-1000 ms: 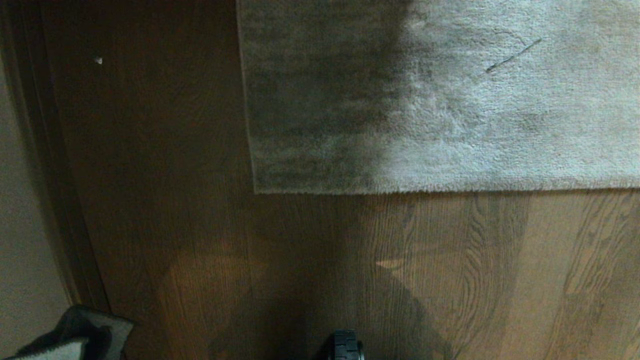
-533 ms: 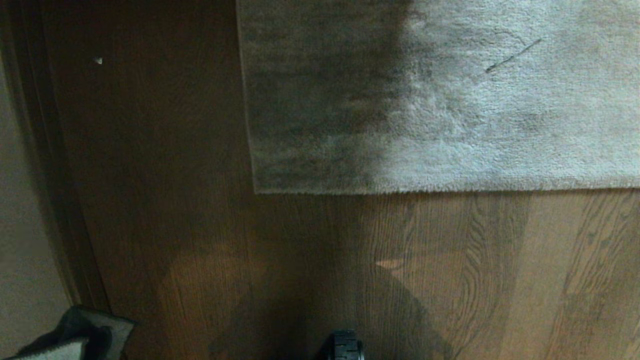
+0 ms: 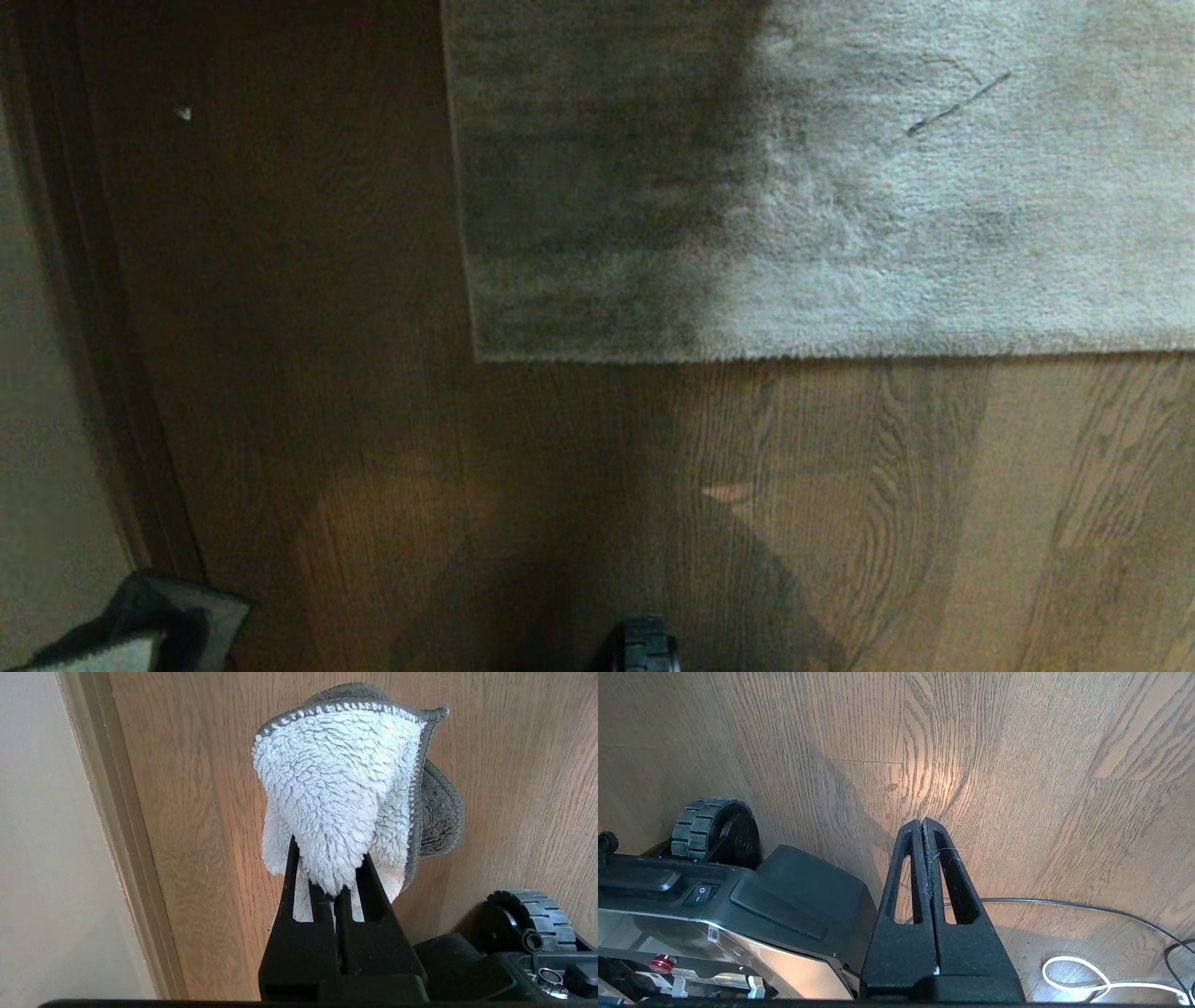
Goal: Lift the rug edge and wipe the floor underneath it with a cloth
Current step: Put down the rag
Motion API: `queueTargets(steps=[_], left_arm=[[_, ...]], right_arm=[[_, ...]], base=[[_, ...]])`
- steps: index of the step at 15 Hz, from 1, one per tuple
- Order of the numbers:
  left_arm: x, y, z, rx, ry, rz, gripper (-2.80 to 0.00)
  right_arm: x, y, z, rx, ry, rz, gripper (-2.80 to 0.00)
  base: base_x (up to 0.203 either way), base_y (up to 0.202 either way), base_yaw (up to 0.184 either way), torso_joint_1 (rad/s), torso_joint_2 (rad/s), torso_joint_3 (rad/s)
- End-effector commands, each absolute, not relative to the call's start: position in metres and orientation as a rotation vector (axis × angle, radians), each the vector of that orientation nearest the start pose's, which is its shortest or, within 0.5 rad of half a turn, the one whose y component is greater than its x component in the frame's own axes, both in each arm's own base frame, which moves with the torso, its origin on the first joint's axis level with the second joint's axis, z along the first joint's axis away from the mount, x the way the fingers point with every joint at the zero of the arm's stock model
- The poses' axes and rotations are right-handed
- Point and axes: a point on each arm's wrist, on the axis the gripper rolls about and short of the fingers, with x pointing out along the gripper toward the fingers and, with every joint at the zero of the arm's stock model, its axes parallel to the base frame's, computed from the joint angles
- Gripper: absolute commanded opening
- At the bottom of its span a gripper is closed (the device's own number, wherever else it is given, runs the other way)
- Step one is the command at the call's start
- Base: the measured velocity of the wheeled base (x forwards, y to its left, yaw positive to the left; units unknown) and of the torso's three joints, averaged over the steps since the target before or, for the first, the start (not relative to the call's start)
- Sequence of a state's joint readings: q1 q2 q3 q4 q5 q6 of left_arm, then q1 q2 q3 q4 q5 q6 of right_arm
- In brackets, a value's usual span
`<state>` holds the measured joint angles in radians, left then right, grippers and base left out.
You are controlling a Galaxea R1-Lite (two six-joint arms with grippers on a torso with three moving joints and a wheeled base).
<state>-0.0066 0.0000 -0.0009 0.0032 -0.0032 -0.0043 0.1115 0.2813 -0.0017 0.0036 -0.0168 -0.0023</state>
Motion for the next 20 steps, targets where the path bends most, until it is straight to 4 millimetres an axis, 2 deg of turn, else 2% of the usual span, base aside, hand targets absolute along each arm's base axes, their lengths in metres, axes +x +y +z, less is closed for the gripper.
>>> queueTargets(steps=[1,16,20], left_arm=[[-0.0228,0.0001,0.0752,-0.005,0.003,-0.009,-2.80],[-0.0228,0.0001,0.0752,-0.005,0.003,-0.009,-2.80],[-0.0229,0.0001,0.0755,-0.005,0.002,-0.010,-2.80]], right_arm=[[-0.0008,-0.0005,0.0789,-0.021,0.285,0.095,-2.80],[-0.0007,-0.0005,0.0791,-0.030,0.278,0.156,-2.80],[-0.0006,-0.0004,0.0791,-0.019,0.280,0.082,-2.80]], base=[[0.000,0.000,0.000,0.000,0.00,0.000],[0.000,0.000,0.000,0.000,0.00,0.000],[0.000,0.000,0.000,0.000,0.00,0.000]])
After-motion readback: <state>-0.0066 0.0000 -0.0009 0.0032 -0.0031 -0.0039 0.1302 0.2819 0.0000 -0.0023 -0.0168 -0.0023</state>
